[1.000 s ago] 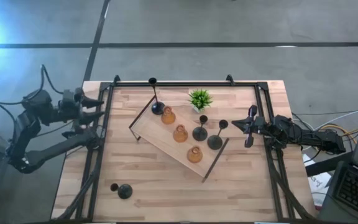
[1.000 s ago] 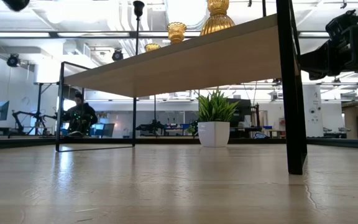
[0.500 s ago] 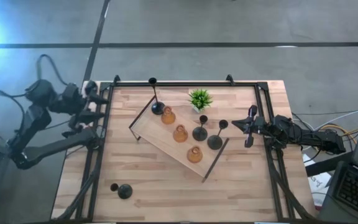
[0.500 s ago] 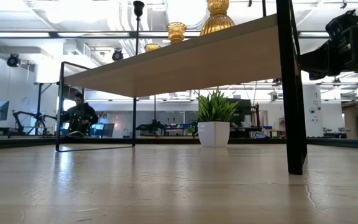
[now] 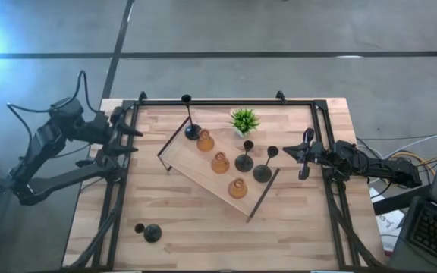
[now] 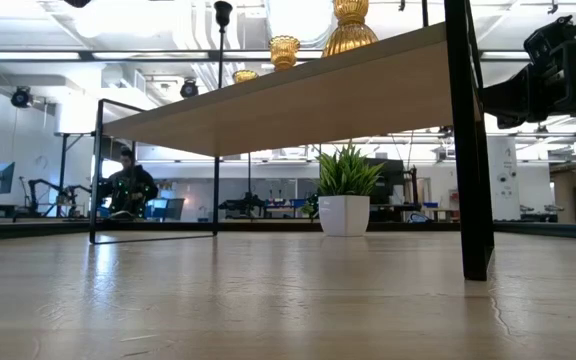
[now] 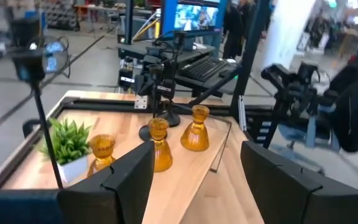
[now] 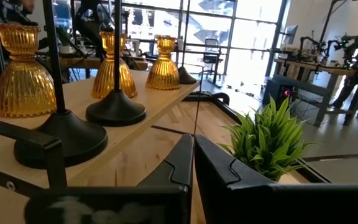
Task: Pick & Place candle stick holders
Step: Put the black candle holder on the shelf
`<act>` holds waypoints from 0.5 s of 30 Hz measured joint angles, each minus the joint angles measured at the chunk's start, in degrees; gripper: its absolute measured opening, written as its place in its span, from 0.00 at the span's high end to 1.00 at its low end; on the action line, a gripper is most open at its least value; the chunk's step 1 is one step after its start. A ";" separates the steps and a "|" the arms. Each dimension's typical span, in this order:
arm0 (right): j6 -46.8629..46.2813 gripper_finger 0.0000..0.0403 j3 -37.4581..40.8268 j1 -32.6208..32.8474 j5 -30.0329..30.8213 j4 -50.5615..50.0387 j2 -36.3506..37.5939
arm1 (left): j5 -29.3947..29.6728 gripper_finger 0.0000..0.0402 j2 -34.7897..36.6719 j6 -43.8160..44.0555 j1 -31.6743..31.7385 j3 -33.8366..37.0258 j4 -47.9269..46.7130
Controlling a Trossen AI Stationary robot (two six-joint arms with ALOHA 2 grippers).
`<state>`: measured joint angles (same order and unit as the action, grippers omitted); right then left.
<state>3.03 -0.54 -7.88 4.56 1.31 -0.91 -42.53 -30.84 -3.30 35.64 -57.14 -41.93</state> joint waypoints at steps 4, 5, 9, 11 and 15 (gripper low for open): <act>0.00 0.98 0.00 0.02 0.00 -0.01 0.00 | 0.81 0.39 0.45 5.40 0.02 0.00 -0.11; 0.00 0.98 0.00 0.02 0.00 0.01 0.00 | 0.84 0.39 0.57 6.42 0.02 0.02 -0.52; 0.00 0.98 0.00 0.01 0.00 -0.01 0.00 | 1.37 0.39 0.61 10.10 0.02 0.11 -0.62; 0.00 0.98 0.00 0.00 0.00 -0.01 0.00 | 1.49 0.39 0.61 11.63 0.02 0.13 -0.63; 0.00 0.98 0.00 0.01 0.00 0.00 0.01 | 1.49 0.39 0.61 12.60 0.02 0.17 -0.74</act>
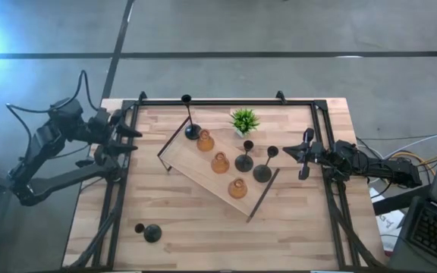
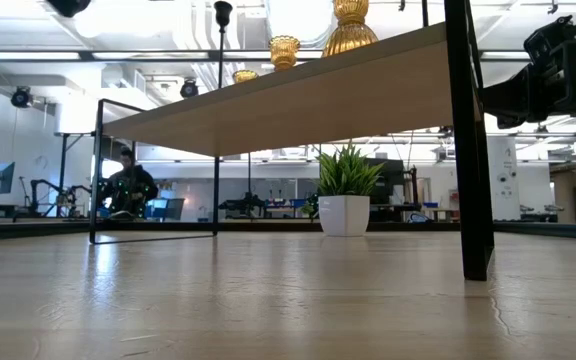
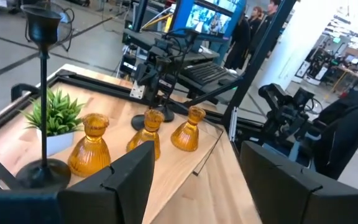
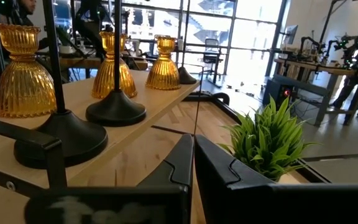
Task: Pick & Place candle stick holders
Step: Put the black candle holder on the shelf
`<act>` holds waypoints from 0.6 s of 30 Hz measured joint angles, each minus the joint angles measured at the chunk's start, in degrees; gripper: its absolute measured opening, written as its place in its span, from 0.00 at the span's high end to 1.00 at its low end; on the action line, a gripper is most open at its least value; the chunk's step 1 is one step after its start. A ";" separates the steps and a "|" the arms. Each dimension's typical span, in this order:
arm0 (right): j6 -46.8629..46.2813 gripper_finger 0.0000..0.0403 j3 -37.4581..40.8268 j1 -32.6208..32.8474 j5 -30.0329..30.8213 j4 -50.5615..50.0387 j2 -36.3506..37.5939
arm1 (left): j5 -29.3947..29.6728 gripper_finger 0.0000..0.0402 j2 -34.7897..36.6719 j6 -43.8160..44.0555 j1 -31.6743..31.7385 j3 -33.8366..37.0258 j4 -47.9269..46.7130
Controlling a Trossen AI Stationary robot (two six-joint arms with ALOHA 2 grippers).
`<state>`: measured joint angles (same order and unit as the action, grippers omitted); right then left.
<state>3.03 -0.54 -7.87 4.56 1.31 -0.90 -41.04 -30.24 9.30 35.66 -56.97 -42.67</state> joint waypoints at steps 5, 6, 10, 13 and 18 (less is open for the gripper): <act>0.00 0.98 0.00 0.01 0.00 -0.01 0.00 | 0.00 0.39 -0.01 -0.14 0.00 0.06 -0.41; 0.00 0.98 0.00 0.00 0.00 -0.01 0.00 | -0.01 0.39 -0.16 -0.98 0.00 0.11 -0.34; 0.00 0.98 0.00 0.01 0.00 -0.01 0.01 | 0.00 0.39 -1.55 -6.30 -0.02 0.66 -1.21; 0.00 0.98 0.00 0.00 0.00 0.01 0.01 | 0.14 0.39 -1.55 -15.20 -0.02 2.18 -2.44; 0.00 0.98 -0.02 -0.01 0.00 -0.01 0.01 | 1.92 0.39 -1.38 -24.73 -0.04 5.27 -7.49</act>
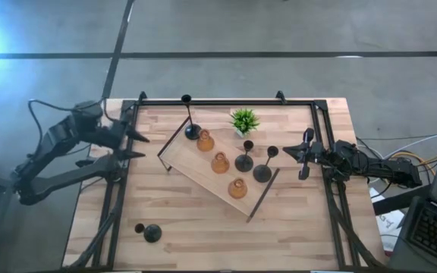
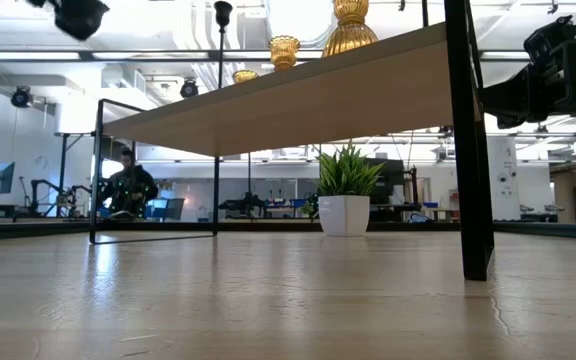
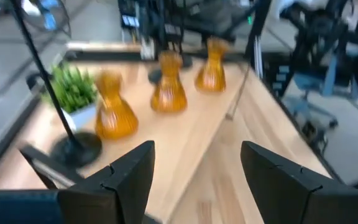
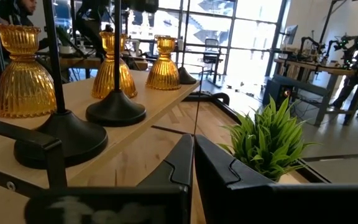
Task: Pick & Place candle stick holders
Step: Put the black candle holder on the shelf
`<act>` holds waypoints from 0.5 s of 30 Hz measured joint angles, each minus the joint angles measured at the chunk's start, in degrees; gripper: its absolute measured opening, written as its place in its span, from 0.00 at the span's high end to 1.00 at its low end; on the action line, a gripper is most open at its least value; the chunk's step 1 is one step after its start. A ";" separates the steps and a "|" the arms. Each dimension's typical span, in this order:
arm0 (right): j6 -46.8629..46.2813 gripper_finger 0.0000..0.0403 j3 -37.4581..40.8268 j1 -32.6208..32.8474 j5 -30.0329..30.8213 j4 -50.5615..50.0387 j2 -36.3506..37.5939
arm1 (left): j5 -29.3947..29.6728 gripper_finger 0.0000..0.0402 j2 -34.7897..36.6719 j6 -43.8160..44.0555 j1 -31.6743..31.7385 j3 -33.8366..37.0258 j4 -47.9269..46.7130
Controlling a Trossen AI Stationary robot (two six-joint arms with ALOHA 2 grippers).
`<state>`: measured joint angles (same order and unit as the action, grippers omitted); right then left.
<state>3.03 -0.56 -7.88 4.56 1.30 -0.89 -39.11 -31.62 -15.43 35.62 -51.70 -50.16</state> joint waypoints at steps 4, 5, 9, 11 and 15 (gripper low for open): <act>0.00 0.98 0.00 0.01 0.00 0.02 0.00 | 0.00 0.39 0.82 -2.22 0.00 4.31 -3.05; 0.00 0.98 0.00 0.01 0.00 0.01 0.00 | -0.02 0.39 1.42 -2.36 -0.07 5.75 -3.07; 0.00 0.98 0.00 0.00 0.00 0.02 0.00 | -1.22 0.39 4.48 -0.59 -0.48 10.85 -0.50; 0.14 0.98 0.00 0.00 0.12 0.02 0.00 | -3.24 0.39 5.50 -0.13 -1.00 10.71 3.35; 0.12 0.98 0.00 0.00 0.07 0.04 0.02 | -3.38 0.39 7.00 1.76 -3.95 11.00 2.60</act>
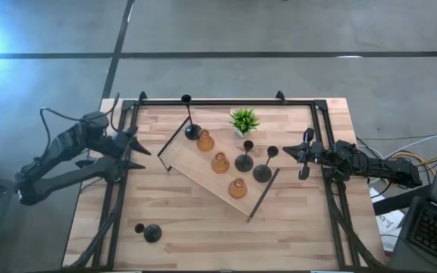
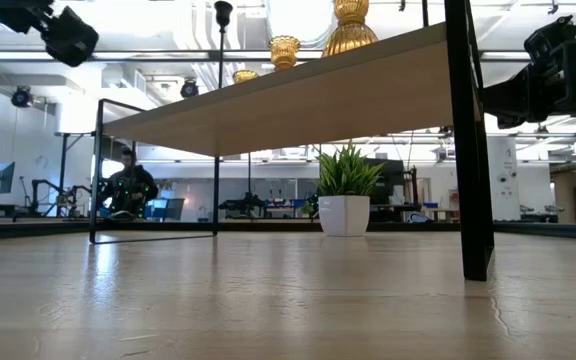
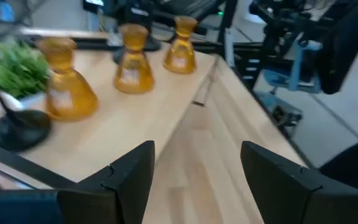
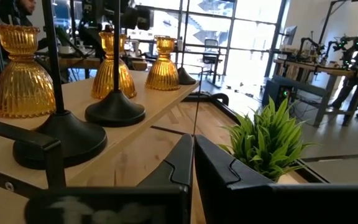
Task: Pick & Place candle stick holders
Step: Put the black candle holder on the shelf
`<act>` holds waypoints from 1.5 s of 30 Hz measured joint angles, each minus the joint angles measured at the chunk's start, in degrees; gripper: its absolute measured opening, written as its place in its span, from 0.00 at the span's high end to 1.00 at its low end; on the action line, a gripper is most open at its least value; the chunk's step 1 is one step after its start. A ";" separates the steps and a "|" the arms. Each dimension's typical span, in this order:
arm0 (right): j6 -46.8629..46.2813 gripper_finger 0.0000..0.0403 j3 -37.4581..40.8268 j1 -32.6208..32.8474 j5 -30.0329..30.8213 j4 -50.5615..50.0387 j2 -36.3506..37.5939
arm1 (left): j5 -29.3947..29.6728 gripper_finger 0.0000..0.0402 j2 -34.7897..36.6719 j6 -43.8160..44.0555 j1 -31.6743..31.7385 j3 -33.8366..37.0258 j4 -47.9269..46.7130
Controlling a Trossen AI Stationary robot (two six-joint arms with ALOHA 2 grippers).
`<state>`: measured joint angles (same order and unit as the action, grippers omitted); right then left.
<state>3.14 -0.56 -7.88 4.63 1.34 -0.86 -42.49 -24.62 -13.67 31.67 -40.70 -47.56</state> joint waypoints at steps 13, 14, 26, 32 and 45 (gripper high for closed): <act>-0.12 0.98 0.00 0.00 -0.08 0.02 0.02 | 17.65 0.39 -3.28 15.66 -27.55 8.64 27.01; -0.12 0.98 0.00 0.00 -0.09 0.00 0.02 | 19.33 0.39 -4.01 15.18 -29.37 9.00 27.58; -0.14 0.98 0.00 0.00 -0.07 0.01 0.02 | 21.97 0.39 -7.07 12.93 -37.77 12.79 27.94; -0.12 0.98 0.00 0.00 -0.07 0.02 0.02 | 21.69 0.39 -7.02 15.54 -40.18 16.02 27.87; -0.12 0.98 0.00 0.00 -0.07 0.00 0.00 | 20.25 0.39 -7.88 16.04 -43.50 17.61 27.90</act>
<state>3.03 -0.56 -7.88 4.56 1.34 -0.86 -22.24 -32.50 2.37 -11.84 -23.09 -19.66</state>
